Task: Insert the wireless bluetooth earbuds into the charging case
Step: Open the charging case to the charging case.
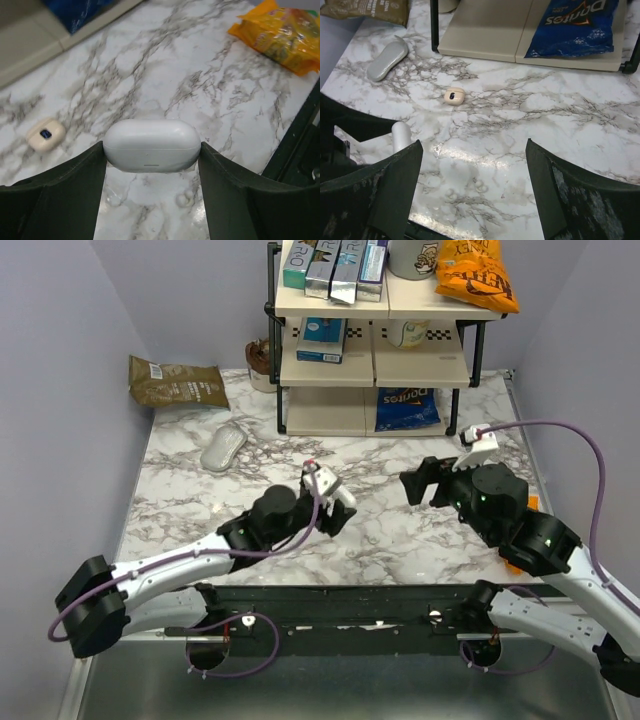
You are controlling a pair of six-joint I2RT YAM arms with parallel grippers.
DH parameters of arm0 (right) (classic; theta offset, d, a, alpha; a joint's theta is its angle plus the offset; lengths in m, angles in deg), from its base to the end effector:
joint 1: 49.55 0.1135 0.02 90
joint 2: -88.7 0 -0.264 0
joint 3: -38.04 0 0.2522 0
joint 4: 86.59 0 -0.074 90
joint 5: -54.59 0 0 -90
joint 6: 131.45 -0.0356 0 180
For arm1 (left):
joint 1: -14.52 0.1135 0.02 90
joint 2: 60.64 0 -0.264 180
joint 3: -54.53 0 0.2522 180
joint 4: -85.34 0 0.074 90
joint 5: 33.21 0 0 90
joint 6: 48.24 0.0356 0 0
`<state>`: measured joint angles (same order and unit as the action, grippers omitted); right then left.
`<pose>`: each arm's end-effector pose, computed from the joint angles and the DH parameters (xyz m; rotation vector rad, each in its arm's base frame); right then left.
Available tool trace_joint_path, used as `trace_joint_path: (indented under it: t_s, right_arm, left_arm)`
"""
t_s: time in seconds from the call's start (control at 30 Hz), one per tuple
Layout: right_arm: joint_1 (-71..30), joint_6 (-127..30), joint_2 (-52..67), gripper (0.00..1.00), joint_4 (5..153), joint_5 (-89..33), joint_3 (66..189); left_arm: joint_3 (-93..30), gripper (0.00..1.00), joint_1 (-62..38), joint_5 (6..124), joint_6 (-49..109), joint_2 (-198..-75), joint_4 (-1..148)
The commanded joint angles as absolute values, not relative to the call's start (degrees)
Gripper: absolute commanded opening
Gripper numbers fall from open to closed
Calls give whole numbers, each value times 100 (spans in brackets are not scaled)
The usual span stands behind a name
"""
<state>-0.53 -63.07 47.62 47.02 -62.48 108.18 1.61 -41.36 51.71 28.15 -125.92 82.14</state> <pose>0.1056 0.0968 0.3780 -0.1187 1.8561 0.4191 0.1492 -0.2146 0.2700 0.6287 1.8048 -0.7573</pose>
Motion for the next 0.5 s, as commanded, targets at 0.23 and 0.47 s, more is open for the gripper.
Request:
trace_joint_path:
  t_s: [0.23, 0.47]
  right_arm:
    - [-68, -5806, 3801, 93, 4783, -3686, 11727]
    - [-59, -5832, 3246, 93, 4782, -2988, 11720]
  left_arm:
    - [1598, 0, -4173, 6752, 6601, -11557, 10654]
    - [1589, 0, -4173, 6698, 6646, -11812, 10787]
